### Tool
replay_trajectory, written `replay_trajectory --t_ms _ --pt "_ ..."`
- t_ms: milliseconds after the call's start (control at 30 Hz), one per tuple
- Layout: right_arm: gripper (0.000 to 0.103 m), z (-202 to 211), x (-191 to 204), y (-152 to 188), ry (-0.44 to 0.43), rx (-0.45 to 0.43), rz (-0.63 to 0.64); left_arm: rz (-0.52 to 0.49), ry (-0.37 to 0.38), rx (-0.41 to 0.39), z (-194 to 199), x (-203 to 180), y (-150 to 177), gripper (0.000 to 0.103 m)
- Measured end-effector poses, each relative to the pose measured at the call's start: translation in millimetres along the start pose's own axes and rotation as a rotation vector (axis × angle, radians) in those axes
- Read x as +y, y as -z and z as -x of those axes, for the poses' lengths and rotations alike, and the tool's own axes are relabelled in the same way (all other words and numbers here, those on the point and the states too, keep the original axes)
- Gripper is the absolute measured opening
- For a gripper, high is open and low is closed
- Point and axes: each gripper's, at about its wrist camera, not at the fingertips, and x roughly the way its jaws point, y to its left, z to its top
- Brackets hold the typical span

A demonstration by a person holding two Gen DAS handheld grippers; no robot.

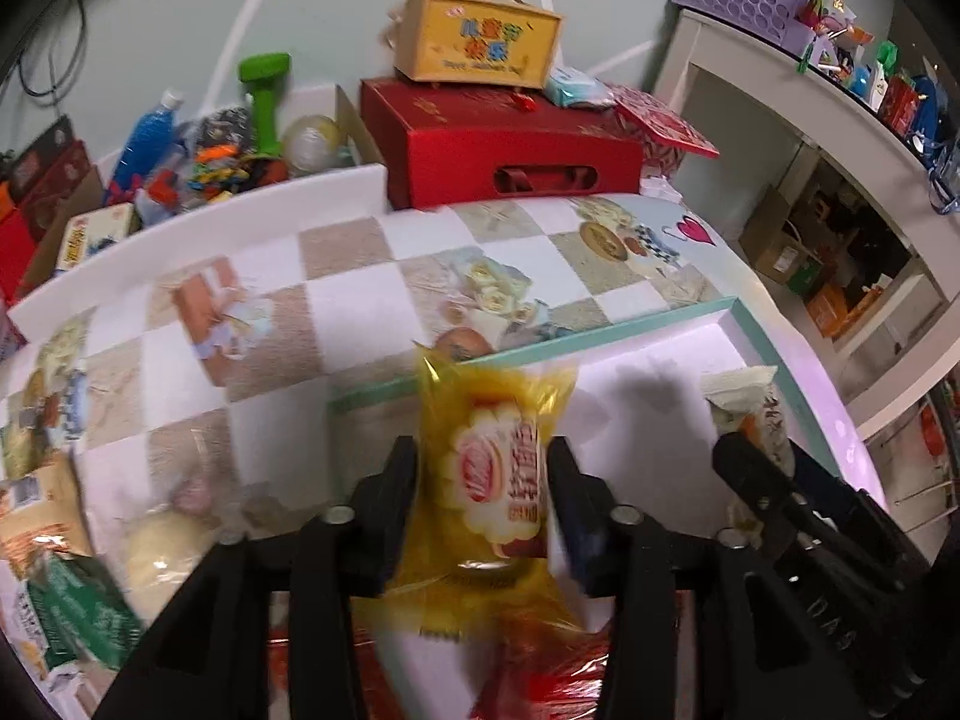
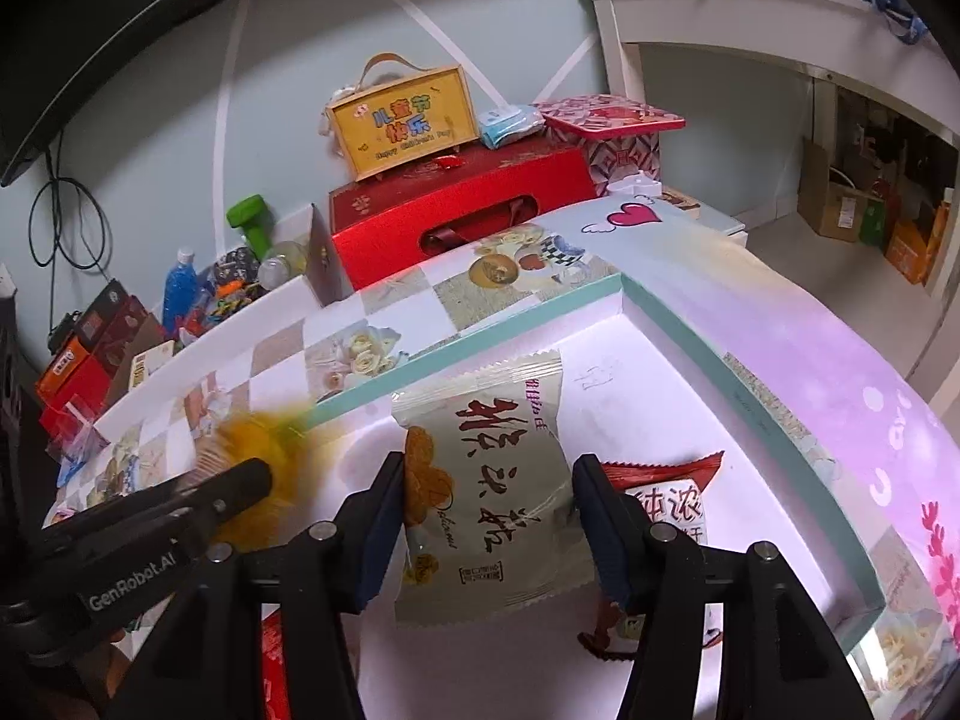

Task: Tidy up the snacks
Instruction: 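Carry both bags into the white tray and release them, then move both tools back over the snack pile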

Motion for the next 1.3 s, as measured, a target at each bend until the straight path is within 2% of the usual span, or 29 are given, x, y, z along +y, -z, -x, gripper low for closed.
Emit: replay_trajectory --t_ms 67,233,267,367,433,500,567,733,867,1033,1167,1300 --pt "0.064 -2.0 -1.9 1.2 0.003 0.01 -0.004 0.01 0.012 -0.009 2.3 -0.6 1.3 0.065" --pt "0.066 -0.3 -2.9 1.9 0.004 0.039 -0.005 0.046 -0.01 -0.024 20.0 6.1 8.5 0.066" --pt "0.073 1.0 -1.5 1.9 0.013 0.044 0.004 0.055 -0.026 -0.024 24.0 9.2 11.5 0.069" --pt "0.098 2.9 3.4 4.8 0.042 0.076 0.031 0.09 -0.097 -0.03 33.7 24.0 21.1 0.093" --pt "0.102 2.4 4.9 7.6 0.044 0.102 0.038 0.114 -0.167 -0.064 42.6 35.8 29.1 0.097" --pt "0.103 3.4 7.8 9.7 0.047 0.108 0.054 0.135 -0.23 -0.1 51.9 48.2 37.6 0.098" --pt "0.103 5.9 10.9 10.3 0.047 0.102 0.066 0.162 -0.253 -0.12 56.8 58.6 43.8 0.098" --pt "0.103 14.3 18.8 11.2 0.032 0.059 0.067 0.23 -0.259 -0.175 69.8 79.6 59.3 0.098" --pt "0.103 19.5 26.2 10.3 0.018 0.018 0.048 0.234 -0.251 -0.174 76.4 86.9 71.4 0.098" --pt "0.103 22.5 39.0 11.8 -0.013 0.018 0.045 0.263 -0.227 -0.151 86.8 99.7 81.9 0.098" --pt "0.103 23.1 55.7 14.8 -0.082 0.024 0.047 0.283 -0.301 -0.202 106.7 112.0 88.1 0.098" --pt "0.103 24.9 81.7 19.4 -0.142 0.019 0.075 0.328 -0.355 -0.217 127.5 134.8 95.8 0.098"
